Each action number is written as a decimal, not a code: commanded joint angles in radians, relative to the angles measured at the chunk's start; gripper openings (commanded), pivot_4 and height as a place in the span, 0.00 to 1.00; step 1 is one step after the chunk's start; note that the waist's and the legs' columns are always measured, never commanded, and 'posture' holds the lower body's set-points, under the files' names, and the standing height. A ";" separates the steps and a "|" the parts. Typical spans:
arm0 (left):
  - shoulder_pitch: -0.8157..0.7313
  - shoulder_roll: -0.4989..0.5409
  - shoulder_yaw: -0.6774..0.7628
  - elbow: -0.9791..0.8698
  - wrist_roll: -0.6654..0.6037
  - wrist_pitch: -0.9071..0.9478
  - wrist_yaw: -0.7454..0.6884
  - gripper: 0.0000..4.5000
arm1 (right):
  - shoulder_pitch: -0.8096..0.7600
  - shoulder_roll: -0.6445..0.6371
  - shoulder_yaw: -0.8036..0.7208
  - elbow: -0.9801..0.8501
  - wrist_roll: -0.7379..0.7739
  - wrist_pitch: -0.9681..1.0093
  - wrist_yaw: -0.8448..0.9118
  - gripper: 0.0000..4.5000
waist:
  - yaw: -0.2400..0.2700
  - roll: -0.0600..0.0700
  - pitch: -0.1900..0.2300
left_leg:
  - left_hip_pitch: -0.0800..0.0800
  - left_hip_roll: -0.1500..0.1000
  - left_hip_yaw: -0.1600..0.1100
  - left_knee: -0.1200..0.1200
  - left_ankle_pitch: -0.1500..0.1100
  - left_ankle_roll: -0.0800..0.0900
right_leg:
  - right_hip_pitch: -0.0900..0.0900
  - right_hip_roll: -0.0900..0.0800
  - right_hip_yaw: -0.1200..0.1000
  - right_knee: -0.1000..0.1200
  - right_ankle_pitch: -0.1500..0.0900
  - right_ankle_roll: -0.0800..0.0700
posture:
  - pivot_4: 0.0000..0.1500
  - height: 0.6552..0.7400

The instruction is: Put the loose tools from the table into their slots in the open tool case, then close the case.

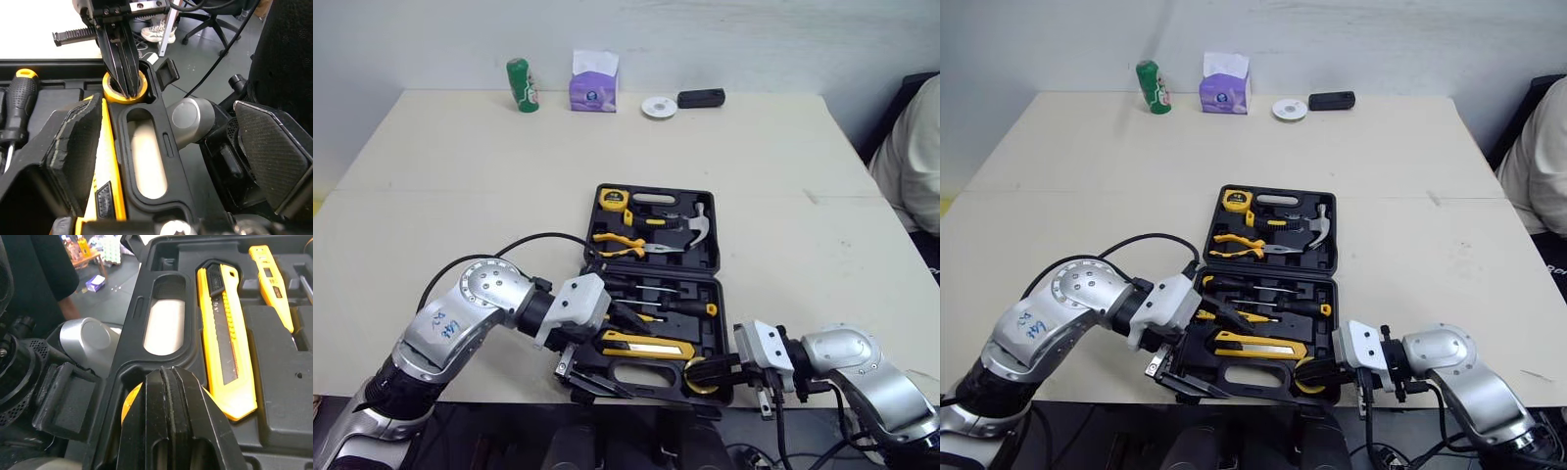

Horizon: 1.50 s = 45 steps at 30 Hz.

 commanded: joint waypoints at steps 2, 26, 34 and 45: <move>-0.023 -0.012 -0.013 0.016 0.013 -0.020 -0.002 1.00 | 0.045 -0.011 0.037 0.129 -0.084 -0.102 0.016 0.01 | 0.001 0.000 0.000 | 0.000 0.000 0.000 0.000 0.000 0.000 | 0.001 0.000 0.000 0.000 0.000 0.000 | 1.00 0.86; 0.074 -0.012 0.234 0.200 0.080 -0.072 0.220 1.00 | -0.082 0.008 -0.326 0.079 0.174 0.164 -0.387 0.01 | 0.000 -0.006 -0.004 | 0.001 0.002 -0.003 -0.001 -0.003 -0.001 | 0.001 0.000 -0.001 -0.001 0.000 -0.001 | 1.00 0.86; 0.079 0.045 0.314 0.539 0.205 -0.262 0.244 0.29 | -0.261 -0.021 -0.211 0.420 -0.089 0.105 -0.417 0.00 | -0.002 -0.004 -0.003 | -0.002 0.001 0.000 -0.002 -0.003 -0.001 | -0.002 -0.001 -0.002 0.000 0.000 -0.001 | 1.00 0.86; -0.018 -0.094 0.203 0.718 0.339 -0.362 0.307 0.01 | -0.316 0.037 -0.074 0.390 -0.149 0.089 -0.296 0.00 | -0.006 -0.004 -0.002 | -0.002 0.001 0.001 -0.002 -0.002 -0.001 | -0.002 0.000 -0.001 0.004 0.000 0.000 | 1.00 0.86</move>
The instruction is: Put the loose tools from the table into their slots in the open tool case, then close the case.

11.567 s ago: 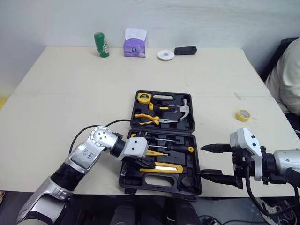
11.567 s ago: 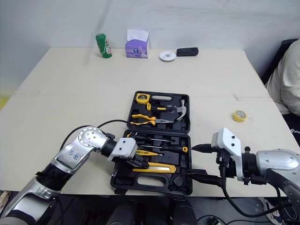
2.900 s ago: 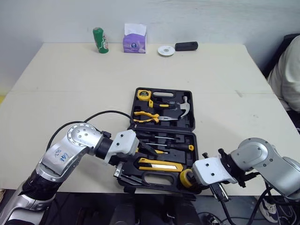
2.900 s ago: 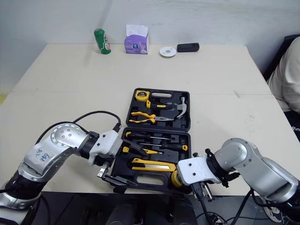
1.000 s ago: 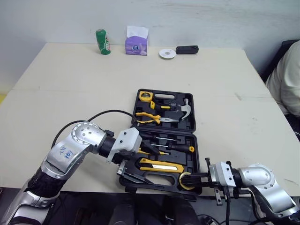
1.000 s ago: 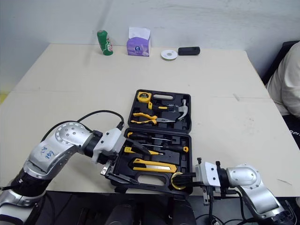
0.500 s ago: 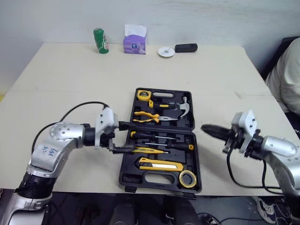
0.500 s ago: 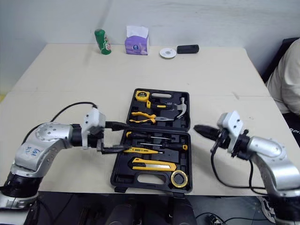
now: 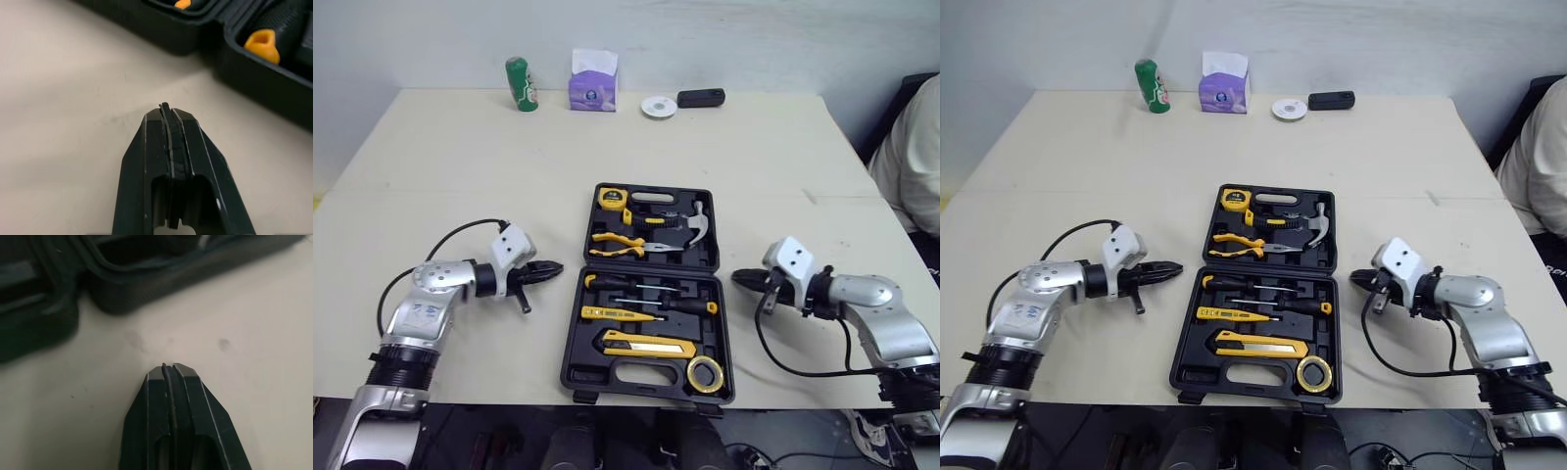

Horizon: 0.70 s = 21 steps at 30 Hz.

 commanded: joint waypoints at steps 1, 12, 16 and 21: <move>-0.016 -0.019 -0.014 -0.021 0.011 -0.005 -0.002 0.01 | -0.002 0.015 0.029 -0.077 0.002 0.028 0.025 0.00 | -0.004 0.000 0.000 | 0.000 0.000 0.000 0.000 0.000 0.000 | 0.000 0.000 0.000 0.000 0.000 0.000 | 1.00 0.86; -0.013 -0.118 -0.100 -0.081 0.040 0.030 0.027 0.01 | -0.122 0.108 0.094 -0.043 -0.067 0.031 -0.019 0.00 | -0.022 0.000 0.000 | 0.000 0.000 0.000 0.000 0.000 0.000 | 0.000 0.000 0.000 0.001 0.000 0.000 | 1.00 0.86; -0.021 -0.122 -0.100 -0.066 0.061 0.026 0.036 0.01 | -0.140 0.108 0.108 -0.019 -0.094 0.018 -0.003 0.00 | -0.022 0.000 0.000 | 0.001 -0.001 0.000 0.000 0.001 0.000 | 0.000 -0.001 0.001 0.001 0.000 0.000 | 1.00 0.86; -0.019 -0.122 -0.076 -0.057 0.076 0.029 0.064 0.01 | -0.142 0.109 0.107 -0.007 -0.109 0.014 -0.002 0.00 | -0.022 0.000 0.000 | 0.001 -0.001 0.000 0.000 0.001 0.000 | 0.001 -0.001 0.001 0.001 0.000 0.000 | 1.00 0.86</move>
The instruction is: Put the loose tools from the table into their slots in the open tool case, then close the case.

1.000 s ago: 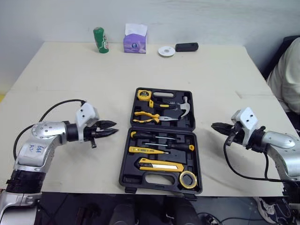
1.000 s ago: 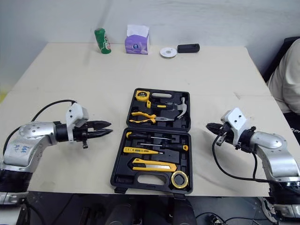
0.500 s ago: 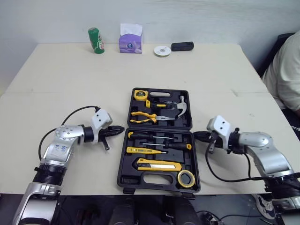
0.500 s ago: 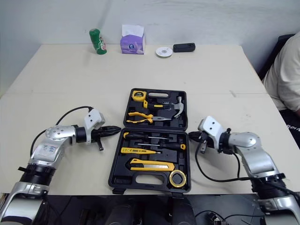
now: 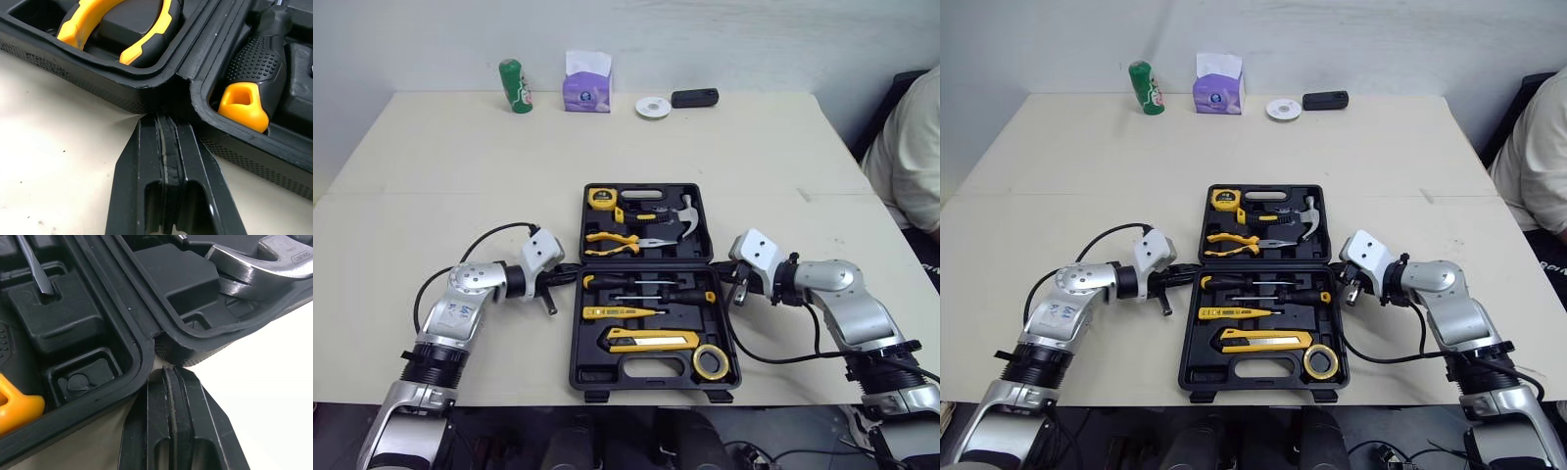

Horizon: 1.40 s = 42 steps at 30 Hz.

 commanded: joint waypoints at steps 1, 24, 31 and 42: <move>-0.010 -0.024 -0.021 -0.010 0.027 -0.002 0.033 0.01 | -0.021 0.026 0.026 -0.017 -0.013 -0.032 0.013 0.00 | 0.000 0.000 0.000 | 0.001 0.000 0.000 0.000 0.000 0.000 | 0.001 0.000 0.000 0.000 0.000 0.000 | 1.00 0.86; 0.153 0.098 0.222 -0.208 -0.090 0.250 0.105 0.41 | 0.111 -0.135 -0.183 -0.125 0.039 0.142 0.002 0.31 | 0.001 0.001 0.000 | 0.000 0.000 -0.001 -0.001 -0.001 -0.001 | 0.000 -0.001 0.000 -0.001 0.000 0.000 | 1.00 0.86; -0.053 0.077 0.321 -0.348 -0.264 0.747 0.274 1.00 | 0.010 -0.133 -0.254 -0.230 0.196 0.442 -0.019 0.99 | 0.006 0.003 0.002 | -0.001 0.000 -0.003 -0.001 -0.001 -0.002 | -0.001 -0.001 0.000 -0.004 0.000 0.000 | 1.00 0.86; -0.261 -0.073 0.221 -0.195 -0.199 0.881 0.495 1.00 | -0.294 0.047 -0.203 -0.098 0.257 0.823 -0.220 0.99 | 0.000 0.003 0.003 | -0.003 -0.001 -0.001 -0.002 0.001 -0.002 | -0.002 0.002 0.000 -0.002 0.000 0.001 | 1.00 0.86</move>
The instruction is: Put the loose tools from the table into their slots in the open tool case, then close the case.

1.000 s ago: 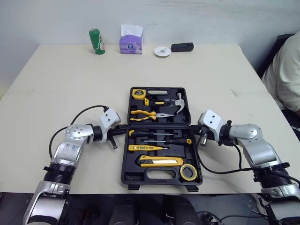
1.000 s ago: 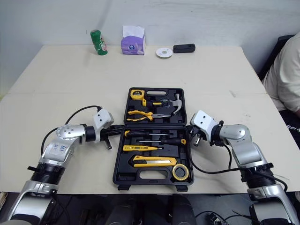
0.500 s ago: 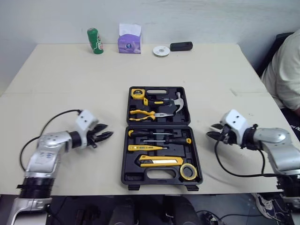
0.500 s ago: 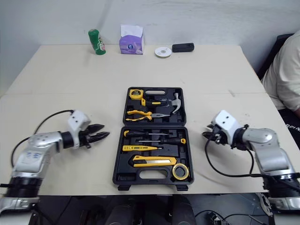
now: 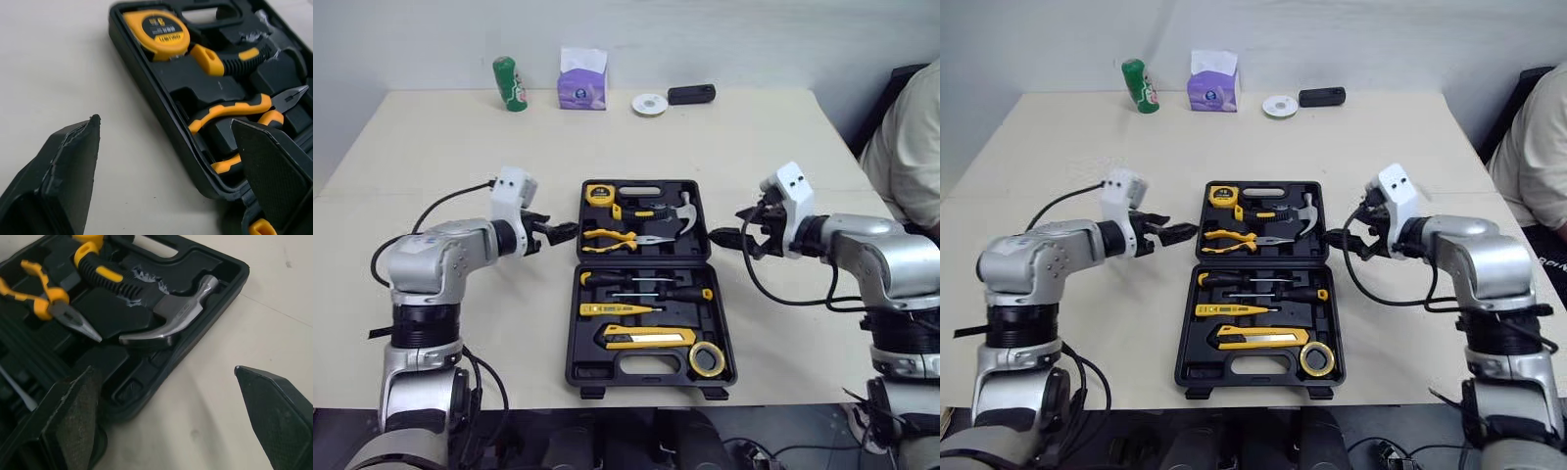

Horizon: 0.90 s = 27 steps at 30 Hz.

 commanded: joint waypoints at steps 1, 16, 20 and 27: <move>-0.022 -0.027 0.000 0.008 0.011 -0.016 0.035 1.00 | -0.054 0.047 -0.026 0.050 0.009 0.065 -0.078 0.99 | 0.001 0.000 0.000 | 0.000 0.000 0.000 0.000 0.000 0.000 | 0.000 0.000 0.000 0.000 0.000 0.000 | 1.00 0.86; -0.008 -0.081 -0.033 0.035 0.038 0.039 0.114 0.73 | -0.089 0.137 0.045 0.135 -0.069 0.010 -0.225 0.88 | -0.004 0.000 0.000 | -0.002 -0.001 0.001 0.000 0.001 -0.001 | -0.003 0.000 0.001 0.002 0.000 0.000 | 1.00 0.86; 0.007 -0.079 -0.073 0.000 0.021 0.069 0.088 0.34 | -0.053 0.117 0.078 0.102 -0.097 0.001 -0.229 0.49 | -0.010 0.000 0.000 | -0.002 0.000 0.002 -0.001 0.002 -0.001 | -0.003 0.000 0.002 0.002 0.000 0.000 | 1.00 0.86; -0.001 -0.105 -0.095 0.022 0.025 0.063 0.094 0.08 | -0.018 0.132 0.051 0.038 -0.038 0.093 -0.230 0.00 | -0.002 0.000 0.000 | 0.000 -0.001 0.002 -0.001 0.002 -0.002 | -0.003 0.000 0.003 0.003 0.000 0.000 | 1.00 0.86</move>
